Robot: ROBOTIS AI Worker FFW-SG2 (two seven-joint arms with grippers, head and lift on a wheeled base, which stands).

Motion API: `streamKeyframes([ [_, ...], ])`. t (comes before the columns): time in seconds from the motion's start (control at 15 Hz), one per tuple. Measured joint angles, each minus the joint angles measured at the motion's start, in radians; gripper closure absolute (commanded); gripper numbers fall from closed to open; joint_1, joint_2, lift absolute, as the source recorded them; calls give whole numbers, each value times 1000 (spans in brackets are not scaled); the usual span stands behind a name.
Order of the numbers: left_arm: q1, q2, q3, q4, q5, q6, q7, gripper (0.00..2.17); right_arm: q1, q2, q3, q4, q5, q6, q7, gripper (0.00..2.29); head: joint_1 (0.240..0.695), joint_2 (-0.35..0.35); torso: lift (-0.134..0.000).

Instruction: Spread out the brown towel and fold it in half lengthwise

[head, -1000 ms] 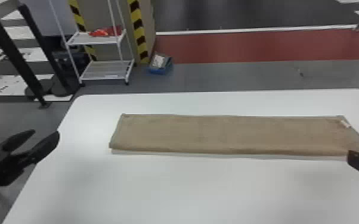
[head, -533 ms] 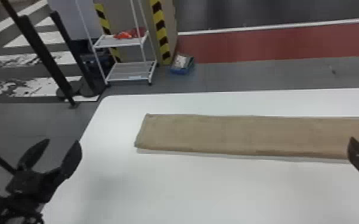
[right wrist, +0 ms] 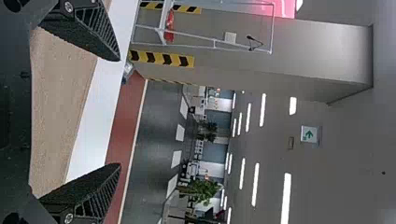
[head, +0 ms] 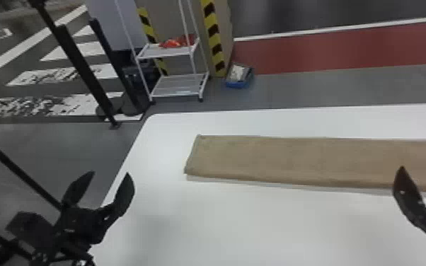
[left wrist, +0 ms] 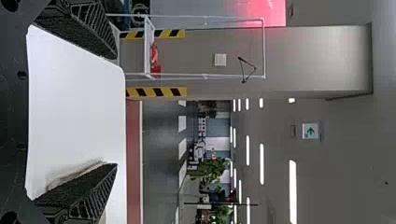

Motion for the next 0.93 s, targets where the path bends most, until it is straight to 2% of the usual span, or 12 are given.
streamKeyframes([
  [0.2,0,-1,-5,-19,-39,14,-83,73,-16,0,67,12,36,55,-36,83,695,333,-125],
  [0.27,3,-2,-16,-31,-42,39,-65,76,-17,0,82,13,47,74,-45,83,695,334,-125],
  [0.33,8,-5,-34,-47,-42,81,-14,76,-17,0,91,13,54,86,-48,83,695,338,-125],
  [0.47,16,-8,-115,-82,-52,171,137,66,-18,0,102,13,59,108,-48,83,695,328,-125],
  [0.67,24,-2,-272,-130,-122,214,375,60,-19,0,113,13,55,113,-48,83,695,297,-125],
  [0.73,24,0,-307,-142,-140,223,398,60,-19,0,113,13,52,110,-47,83,695,266,-125],
  [0.93,27,2,-376,-180,-174,268,465,56,-18,0,103,8,40,106,-48,80,695,234,-125],
])
